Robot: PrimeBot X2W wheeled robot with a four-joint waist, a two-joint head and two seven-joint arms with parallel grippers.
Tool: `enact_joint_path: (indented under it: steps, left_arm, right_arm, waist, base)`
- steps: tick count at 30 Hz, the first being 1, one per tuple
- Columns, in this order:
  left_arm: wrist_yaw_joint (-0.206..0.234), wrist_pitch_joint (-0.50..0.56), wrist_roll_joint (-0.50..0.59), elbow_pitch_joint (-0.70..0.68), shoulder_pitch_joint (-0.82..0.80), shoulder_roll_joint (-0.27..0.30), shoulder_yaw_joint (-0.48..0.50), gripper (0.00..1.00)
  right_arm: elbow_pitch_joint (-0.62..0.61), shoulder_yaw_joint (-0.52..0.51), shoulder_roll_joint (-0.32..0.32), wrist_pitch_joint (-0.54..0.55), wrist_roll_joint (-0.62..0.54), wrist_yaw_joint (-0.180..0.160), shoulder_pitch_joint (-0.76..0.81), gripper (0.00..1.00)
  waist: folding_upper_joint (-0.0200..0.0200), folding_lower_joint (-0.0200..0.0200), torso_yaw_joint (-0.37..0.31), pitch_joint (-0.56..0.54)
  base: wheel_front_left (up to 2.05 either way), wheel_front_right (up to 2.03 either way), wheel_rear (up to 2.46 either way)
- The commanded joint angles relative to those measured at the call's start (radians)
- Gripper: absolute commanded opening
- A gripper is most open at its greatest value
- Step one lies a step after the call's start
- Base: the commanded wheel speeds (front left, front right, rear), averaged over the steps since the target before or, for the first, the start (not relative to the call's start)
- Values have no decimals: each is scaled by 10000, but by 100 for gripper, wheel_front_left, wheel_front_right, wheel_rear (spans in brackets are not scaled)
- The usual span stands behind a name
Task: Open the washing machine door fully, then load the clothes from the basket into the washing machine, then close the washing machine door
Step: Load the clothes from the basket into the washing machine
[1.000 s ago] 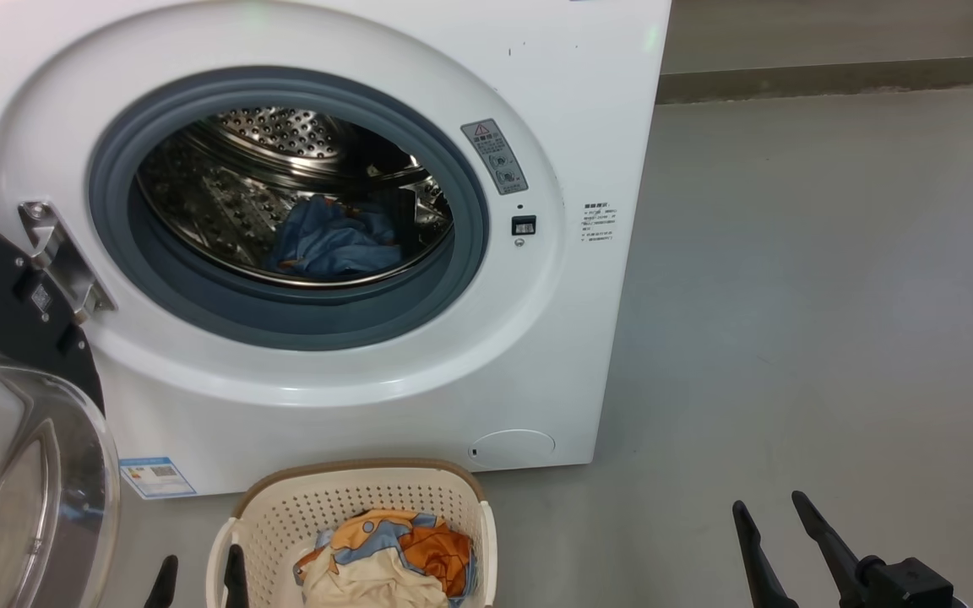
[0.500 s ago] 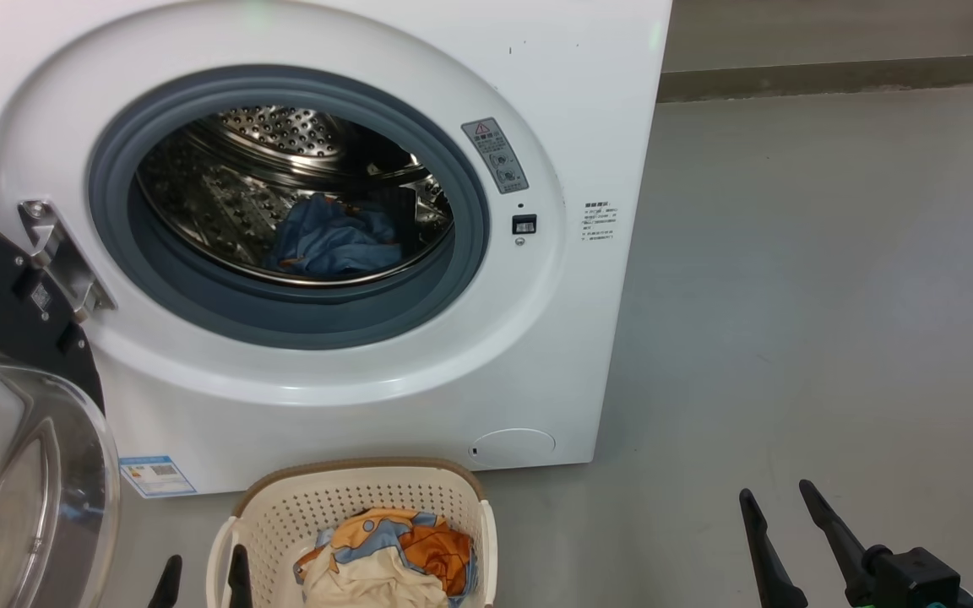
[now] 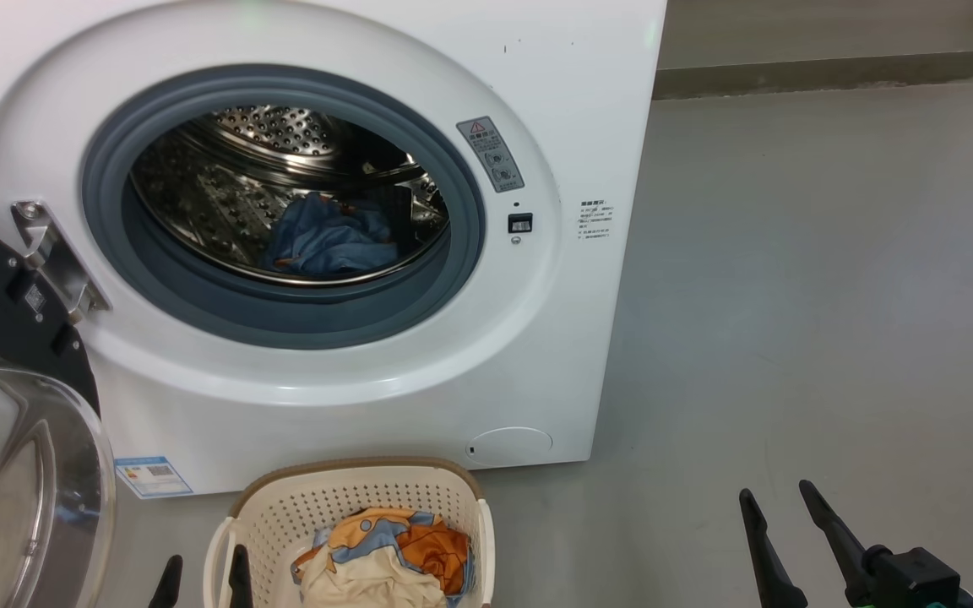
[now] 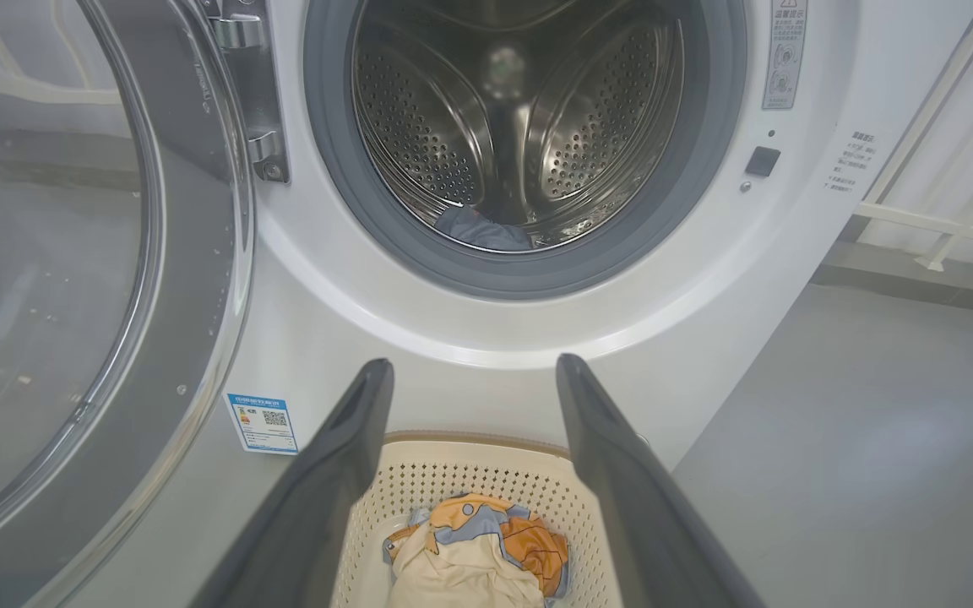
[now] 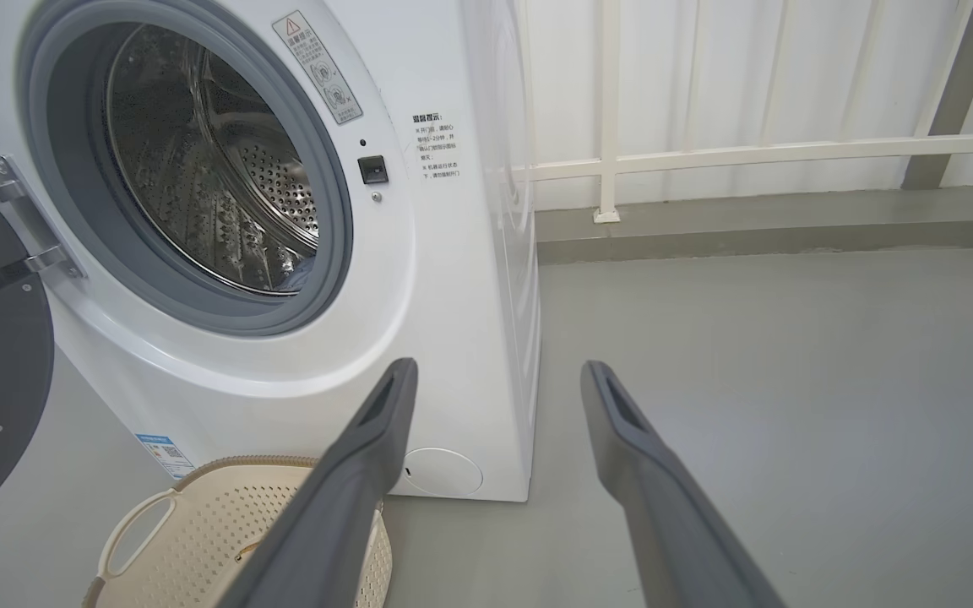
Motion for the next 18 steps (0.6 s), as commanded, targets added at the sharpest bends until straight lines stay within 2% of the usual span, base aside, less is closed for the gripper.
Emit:
enact_joint_path:
  steps: [1,18]
  left_arm:
    - [7,-65,-109,-226,-229,26,315,100]
    - [-60,-65,-48,-118,-298,26,332,100]
  right_arm:
    - [-225,283,-71,-49,-95,16,-416,100]
    - [-273,279,-64,-49,-105,16,-418,100]
  waist:
    - [0,0,0,1]
    - [0,0,-21,142]
  base:
    - [0,0,0]
    - [0,0,0]
